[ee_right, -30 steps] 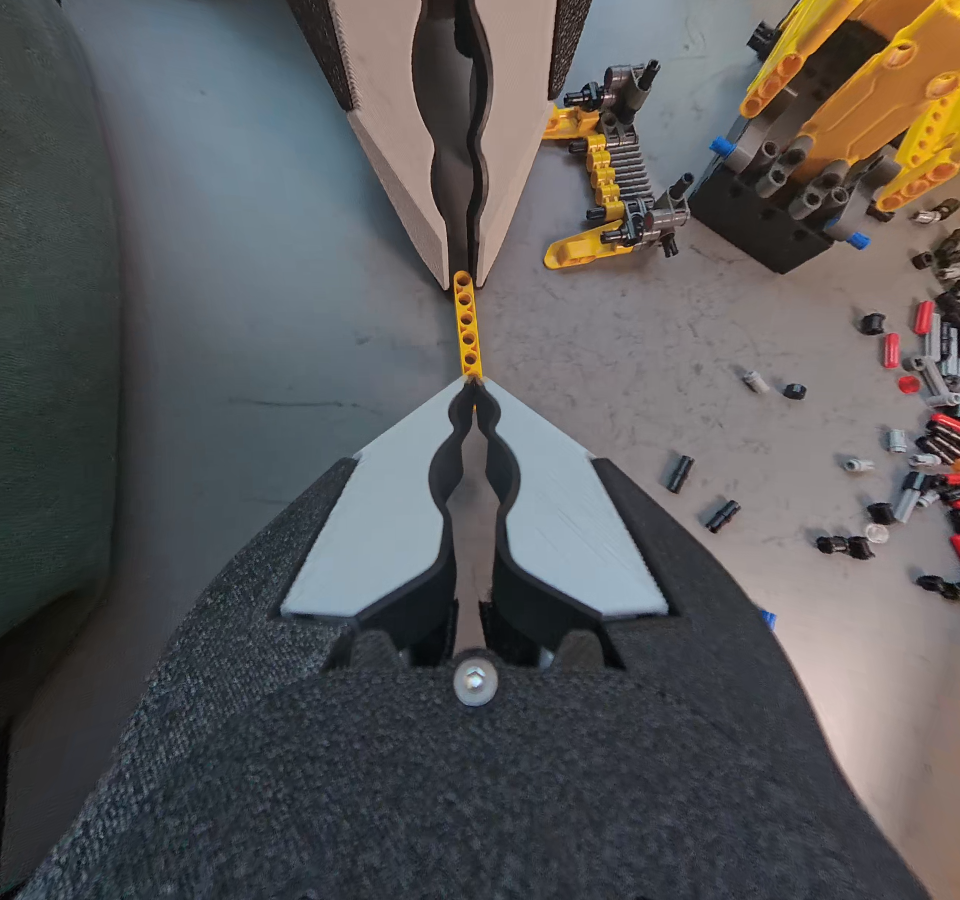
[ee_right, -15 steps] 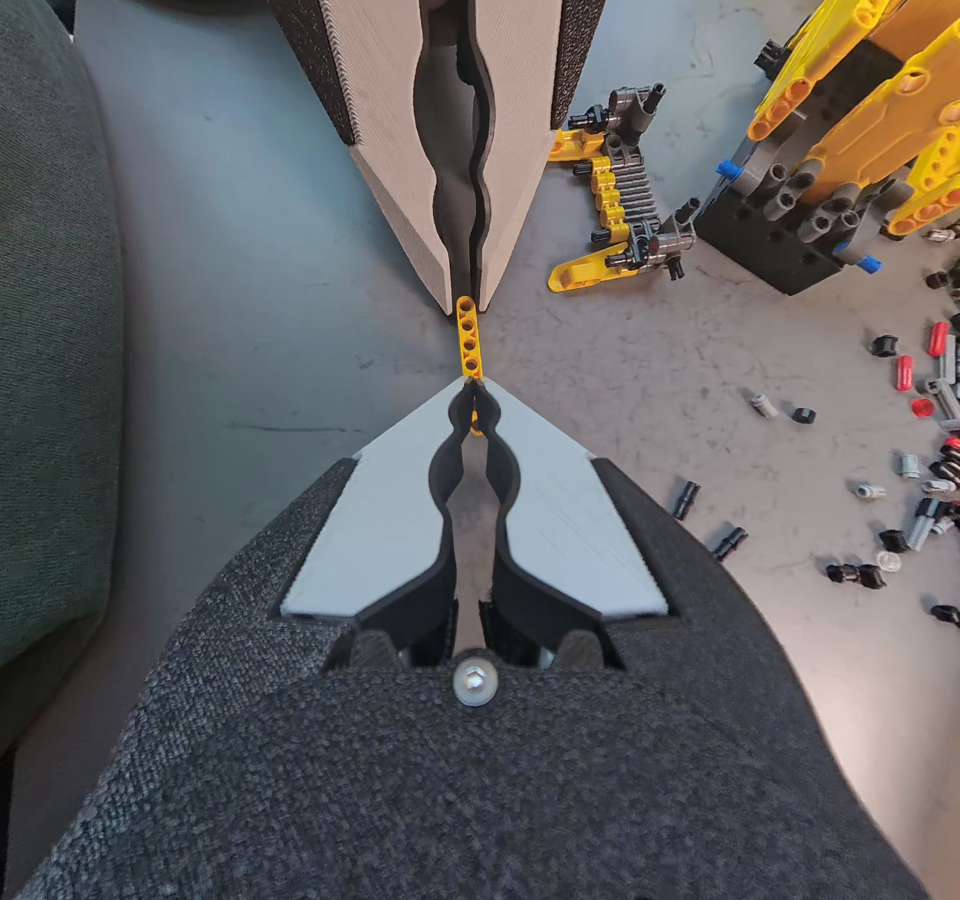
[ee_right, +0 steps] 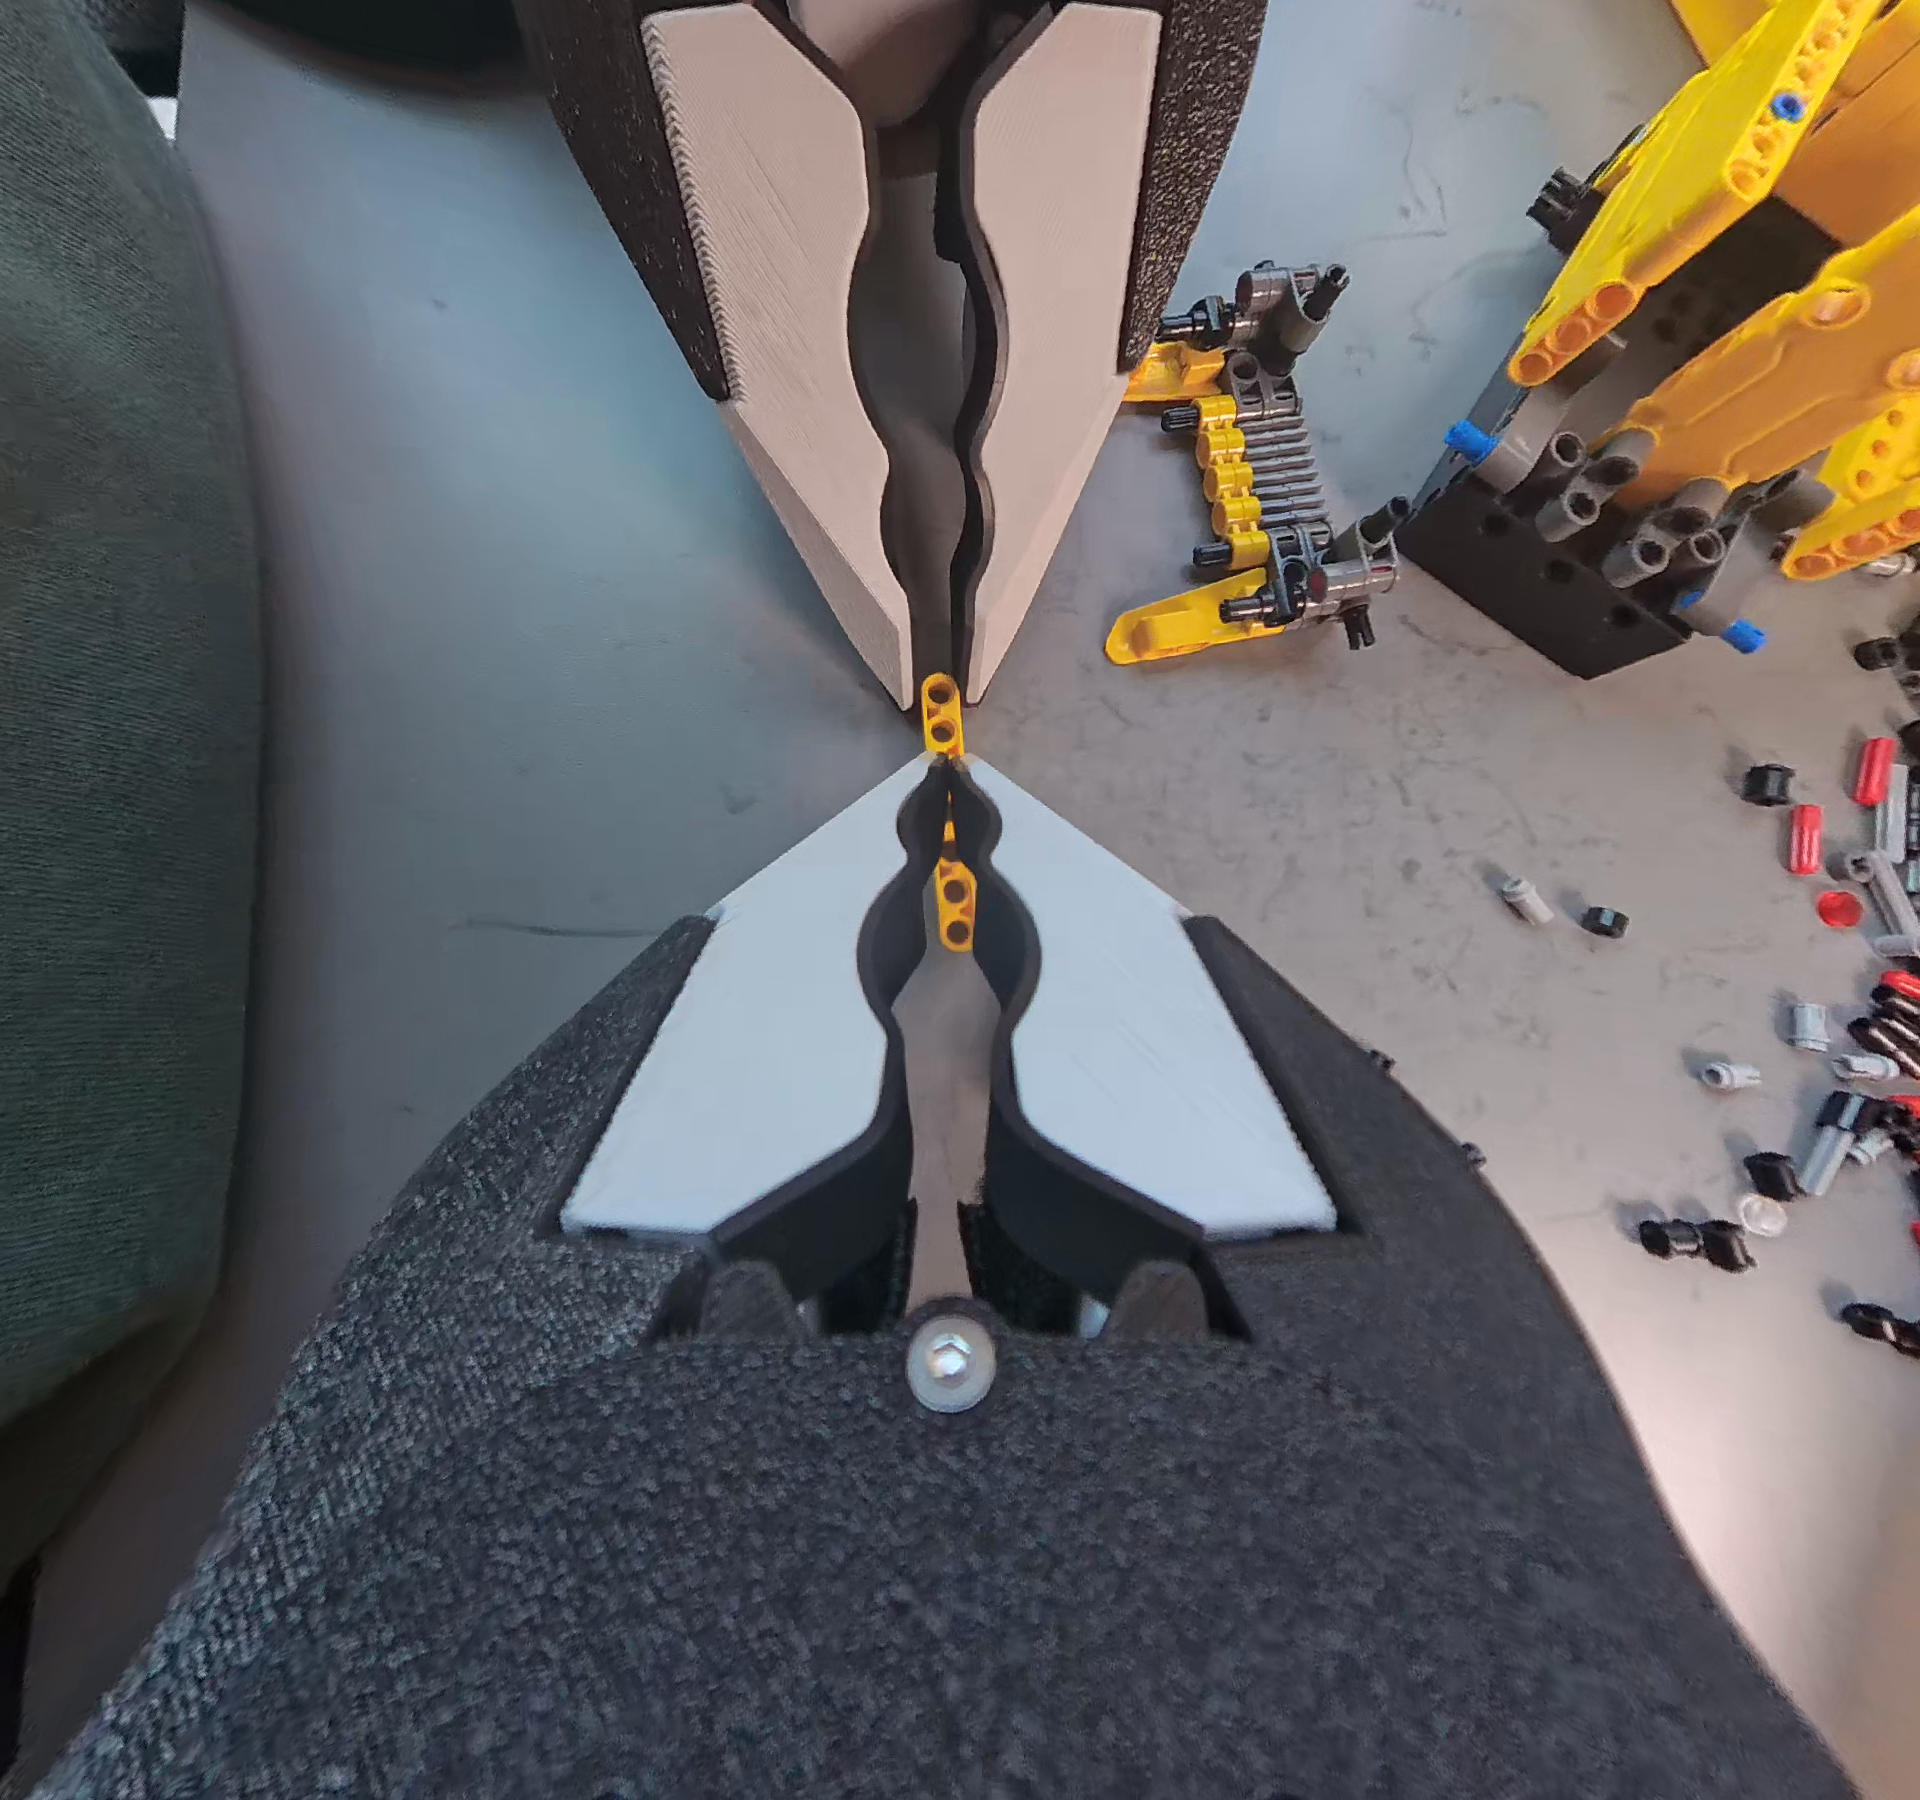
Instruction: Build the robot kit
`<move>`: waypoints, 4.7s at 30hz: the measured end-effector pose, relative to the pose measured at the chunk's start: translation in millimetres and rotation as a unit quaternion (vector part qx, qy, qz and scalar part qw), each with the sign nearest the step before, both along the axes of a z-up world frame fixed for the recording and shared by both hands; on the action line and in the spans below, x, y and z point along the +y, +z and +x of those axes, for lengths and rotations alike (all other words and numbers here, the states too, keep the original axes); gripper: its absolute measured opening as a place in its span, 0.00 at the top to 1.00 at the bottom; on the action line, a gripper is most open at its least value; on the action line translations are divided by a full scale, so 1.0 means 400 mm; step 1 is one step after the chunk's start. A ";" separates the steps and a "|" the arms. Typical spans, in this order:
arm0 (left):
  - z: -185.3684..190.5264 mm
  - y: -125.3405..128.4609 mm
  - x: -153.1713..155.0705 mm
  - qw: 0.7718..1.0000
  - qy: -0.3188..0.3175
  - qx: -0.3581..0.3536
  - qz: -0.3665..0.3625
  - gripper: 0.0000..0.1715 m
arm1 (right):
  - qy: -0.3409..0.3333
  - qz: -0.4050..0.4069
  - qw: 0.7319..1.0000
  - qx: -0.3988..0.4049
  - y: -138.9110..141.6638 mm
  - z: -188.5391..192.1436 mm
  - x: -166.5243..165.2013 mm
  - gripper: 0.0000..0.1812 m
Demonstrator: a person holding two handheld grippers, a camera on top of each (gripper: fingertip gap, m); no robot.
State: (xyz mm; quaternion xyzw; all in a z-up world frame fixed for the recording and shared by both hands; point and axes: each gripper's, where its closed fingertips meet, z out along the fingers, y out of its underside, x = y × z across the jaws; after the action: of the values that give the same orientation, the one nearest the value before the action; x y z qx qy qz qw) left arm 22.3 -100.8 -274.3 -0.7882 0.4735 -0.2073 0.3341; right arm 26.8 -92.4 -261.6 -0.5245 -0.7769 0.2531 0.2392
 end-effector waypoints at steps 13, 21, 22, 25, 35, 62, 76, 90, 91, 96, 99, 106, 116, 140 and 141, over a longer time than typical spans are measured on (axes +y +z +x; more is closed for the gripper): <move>0.000 0.000 -0.002 1.000 -0.001 0.001 0.001 0.96 | 0.016 0.008 1.000 -0.016 -0.011 -0.023 -0.010 1.00; -0.002 -0.001 -0.002 1.000 -0.001 0.001 0.002 0.96 | 0.017 -0.005 1.000 -0.016 -0.004 -0.042 -0.019 1.00; -0.001 -0.001 -0.002 1.000 -0.001 0.001 0.002 0.96 | 0.014 -0.003 1.000 -0.016 -0.002 -0.040 -0.015 1.00; -0.001 0.000 -0.002 1.000 -0.001 0.001 0.002 0.96 | 0.004 0.003 1.000 0.001 0.022 -0.027 0.004 0.97; -0.002 -0.001 0.000 1.000 0.001 0.002 0.005 0.96 | -0.219 0.007 0.967 0.130 0.131 0.133 0.254 0.85; -0.006 0.000 0.005 1.000 0.009 -0.008 -0.010 0.96 | -0.310 0.054 0.922 0.224 0.120 0.177 0.375 0.84; -0.005 0.000 0.005 1.000 0.008 -0.007 -0.008 0.96 | -0.313 0.071 0.916 0.242 0.131 0.188 0.383 0.85; -0.011 0.059 0.038 0.995 0.049 -0.086 0.001 0.87 | -0.328 0.086 0.909 0.241 0.136 0.199 0.392 0.85; -0.009 0.056 0.036 0.996 0.047 -0.082 0.001 0.87 | -0.336 0.085 0.907 0.239 0.134 0.202 0.398 0.85; -0.002 0.038 0.017 0.998 0.025 -0.057 -0.004 0.87 | -0.395 0.069 0.888 0.223 0.118 0.235 0.445 0.86; -0.003 0.021 0.011 0.999 0.020 -0.034 -0.006 0.87 | -0.413 0.062 0.880 0.227 0.121 0.248 0.459 0.87; -0.006 0.000 0.008 1.000 0.015 -0.002 0.001 0.93 | -0.391 0.034 0.899 0.196 0.102 0.252 0.438 0.87; -0.008 0.000 0.012 1.000 0.018 0.001 0.004 0.96 | -0.324 0.050 0.938 0.114 0.026 0.228 0.385 0.87; -0.007 0.000 0.011 1.000 0.018 -0.001 0.001 0.96 | -0.212 0.028 0.977 0.002 -0.024 0.197 0.287 0.92; -0.007 0.000 0.011 1.000 0.018 -0.001 0.001 0.96 | -0.205 0.027 0.978 -0.004 -0.024 0.194 0.286 0.92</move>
State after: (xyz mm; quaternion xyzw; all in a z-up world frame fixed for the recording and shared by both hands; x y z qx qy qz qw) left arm 19.3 -96.5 -274.5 -0.7960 0.4591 -0.2019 0.3389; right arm 104.5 21.8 -271.2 -0.6666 -0.6605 0.1755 0.2974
